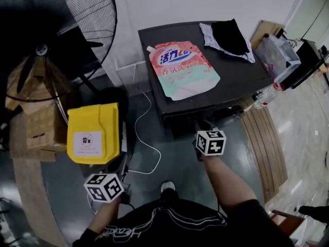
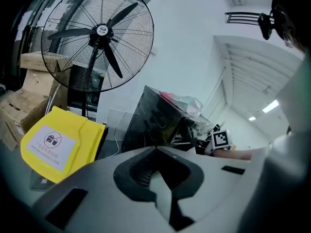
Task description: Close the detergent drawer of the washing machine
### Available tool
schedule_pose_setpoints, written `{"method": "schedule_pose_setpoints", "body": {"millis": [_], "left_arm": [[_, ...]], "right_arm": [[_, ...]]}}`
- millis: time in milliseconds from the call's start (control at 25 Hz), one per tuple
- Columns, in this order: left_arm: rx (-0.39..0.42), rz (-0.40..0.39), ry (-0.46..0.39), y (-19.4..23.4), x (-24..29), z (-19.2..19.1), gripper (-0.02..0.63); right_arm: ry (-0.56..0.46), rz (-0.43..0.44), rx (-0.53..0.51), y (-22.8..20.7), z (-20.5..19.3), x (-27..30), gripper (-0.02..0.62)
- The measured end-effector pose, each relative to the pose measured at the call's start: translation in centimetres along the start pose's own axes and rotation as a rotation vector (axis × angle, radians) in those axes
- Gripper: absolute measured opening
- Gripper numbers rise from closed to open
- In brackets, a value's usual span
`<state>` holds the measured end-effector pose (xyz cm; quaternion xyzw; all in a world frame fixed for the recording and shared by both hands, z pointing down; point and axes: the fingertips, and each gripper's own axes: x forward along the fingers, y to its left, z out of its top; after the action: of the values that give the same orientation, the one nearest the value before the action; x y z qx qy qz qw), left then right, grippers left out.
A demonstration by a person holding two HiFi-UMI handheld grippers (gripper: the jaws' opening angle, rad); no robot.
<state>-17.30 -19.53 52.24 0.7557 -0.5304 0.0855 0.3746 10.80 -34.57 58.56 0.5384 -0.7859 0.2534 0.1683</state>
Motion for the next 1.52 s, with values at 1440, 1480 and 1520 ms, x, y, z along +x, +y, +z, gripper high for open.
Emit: {"method": "schedule_pose_setpoints", "body": {"millis": [1440,1480,1520], "left_arm": [[0.018,0.01,0.005,0.6,-0.1,1.1,0.028],[0.018,0.008,0.003,0.5,-0.1,1.2,0.028],[0.02,0.007,0.002,0.3,-0.1,1.3,0.028]], "right_arm": [[-0.009,-0.043,-0.081,0.8,0.4,1.8,0.026],[-0.008,-0.038,-0.083,0.8,0.3,1.8,0.026],[-0.007,-0.029,-0.087,0.8,0.3,1.7,0.026]]}}
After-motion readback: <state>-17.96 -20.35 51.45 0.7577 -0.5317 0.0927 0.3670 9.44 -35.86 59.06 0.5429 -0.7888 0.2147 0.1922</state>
